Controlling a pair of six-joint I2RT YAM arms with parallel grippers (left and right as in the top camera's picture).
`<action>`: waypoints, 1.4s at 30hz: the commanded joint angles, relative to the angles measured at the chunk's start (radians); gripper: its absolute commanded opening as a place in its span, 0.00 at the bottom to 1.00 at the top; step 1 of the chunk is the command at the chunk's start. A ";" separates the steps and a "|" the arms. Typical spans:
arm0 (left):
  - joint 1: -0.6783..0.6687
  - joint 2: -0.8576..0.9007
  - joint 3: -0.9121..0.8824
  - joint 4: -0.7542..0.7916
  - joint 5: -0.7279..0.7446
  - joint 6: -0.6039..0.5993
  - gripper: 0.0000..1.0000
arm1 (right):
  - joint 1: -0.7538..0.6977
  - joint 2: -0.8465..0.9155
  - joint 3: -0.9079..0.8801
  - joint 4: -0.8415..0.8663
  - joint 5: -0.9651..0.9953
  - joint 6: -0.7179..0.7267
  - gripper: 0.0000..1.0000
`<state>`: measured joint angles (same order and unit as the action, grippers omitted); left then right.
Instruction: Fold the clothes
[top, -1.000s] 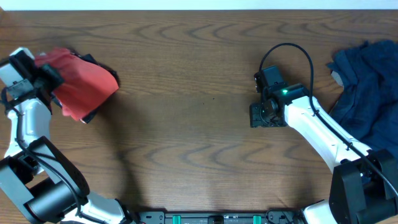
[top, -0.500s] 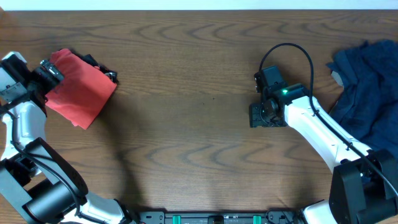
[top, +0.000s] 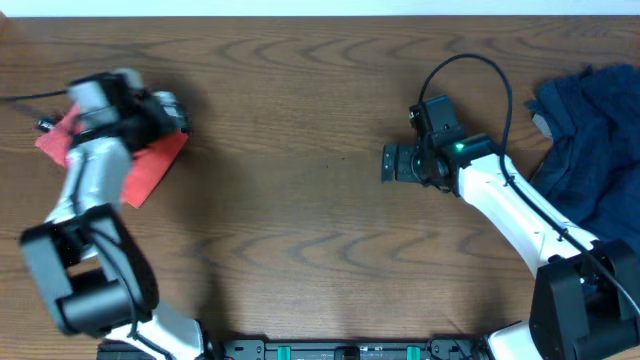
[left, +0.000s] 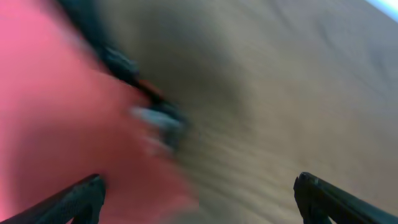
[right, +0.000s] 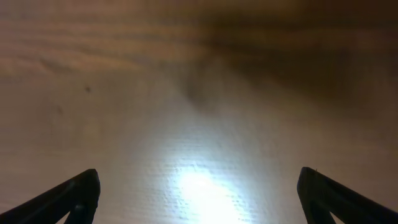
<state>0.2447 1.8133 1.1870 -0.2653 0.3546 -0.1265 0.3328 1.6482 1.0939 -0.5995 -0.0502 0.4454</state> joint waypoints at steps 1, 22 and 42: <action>-0.124 0.043 0.011 -0.080 -0.048 0.021 0.98 | -0.049 -0.019 0.011 0.023 -0.037 0.032 0.99; -0.312 0.027 -0.002 -1.054 -0.064 0.029 0.98 | -0.284 -0.019 0.005 -0.626 -0.190 -0.104 0.99; -0.333 -1.011 -0.335 -0.704 -0.188 -0.002 0.98 | -0.194 -0.867 -0.416 -0.193 0.125 0.033 0.99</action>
<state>-0.0818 0.9154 0.8658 -0.9932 0.2401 -0.1196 0.1150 0.9012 0.7151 -0.8158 -0.0914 0.4278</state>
